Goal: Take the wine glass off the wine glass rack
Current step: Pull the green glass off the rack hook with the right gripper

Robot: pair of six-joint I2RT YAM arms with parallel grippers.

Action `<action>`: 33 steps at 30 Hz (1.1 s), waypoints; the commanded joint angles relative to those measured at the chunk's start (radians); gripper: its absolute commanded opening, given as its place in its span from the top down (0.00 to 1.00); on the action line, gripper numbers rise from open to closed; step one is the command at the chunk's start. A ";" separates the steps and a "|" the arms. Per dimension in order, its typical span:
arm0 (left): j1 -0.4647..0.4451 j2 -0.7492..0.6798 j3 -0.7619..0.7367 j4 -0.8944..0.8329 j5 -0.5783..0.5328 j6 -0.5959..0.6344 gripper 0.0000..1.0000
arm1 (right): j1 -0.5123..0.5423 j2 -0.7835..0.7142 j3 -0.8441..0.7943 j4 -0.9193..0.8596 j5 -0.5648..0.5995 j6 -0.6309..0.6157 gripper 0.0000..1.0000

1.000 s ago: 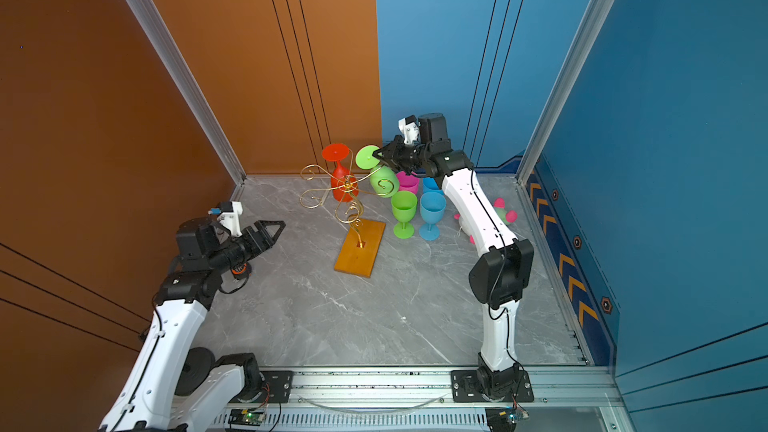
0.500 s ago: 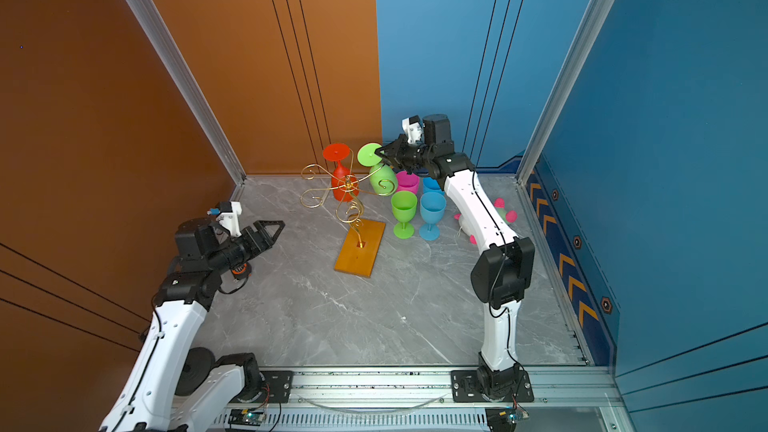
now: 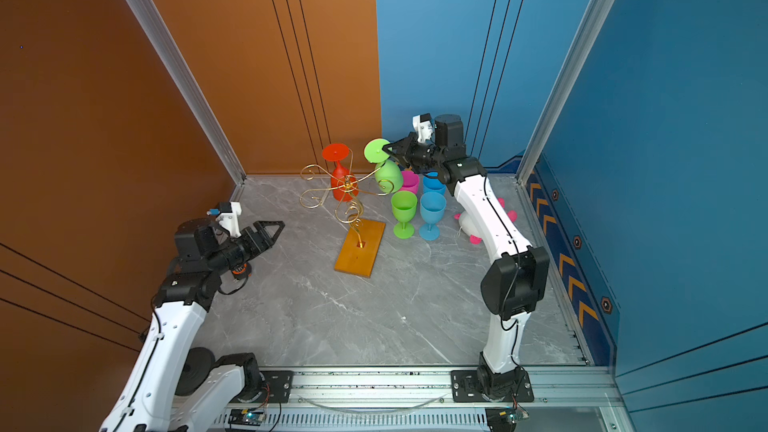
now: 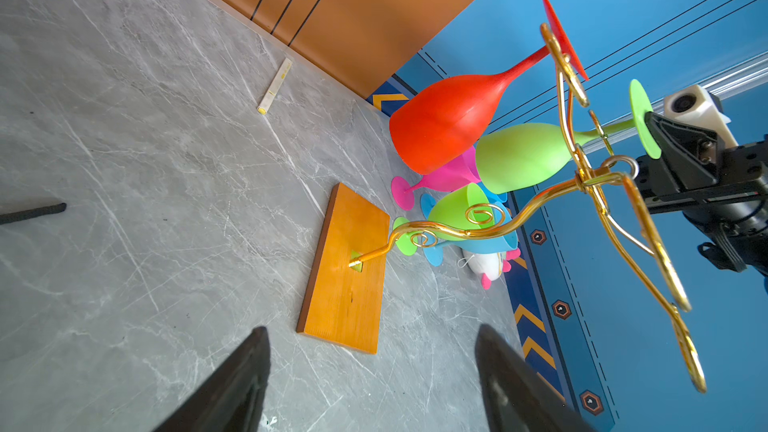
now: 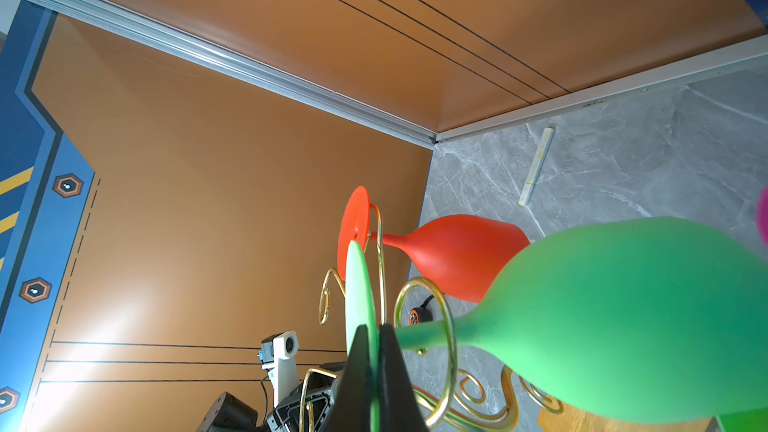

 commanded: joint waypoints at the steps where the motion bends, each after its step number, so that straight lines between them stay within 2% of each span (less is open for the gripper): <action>1: 0.008 -0.020 0.011 -0.021 0.019 -0.005 0.22 | 0.000 -0.053 -0.047 0.068 -0.016 0.028 1.00; 8: 0.011 -0.029 0.019 -0.029 0.023 -0.003 0.22 | 0.014 -0.094 -0.115 0.120 -0.028 0.051 1.00; 18: 0.013 -0.050 0.024 -0.052 0.023 0.007 0.20 | 0.068 -0.091 -0.109 0.134 -0.040 0.055 1.00; 33: 0.026 -0.107 0.042 -0.117 0.037 0.060 0.15 | 0.076 0.085 0.055 0.235 -0.068 0.119 1.00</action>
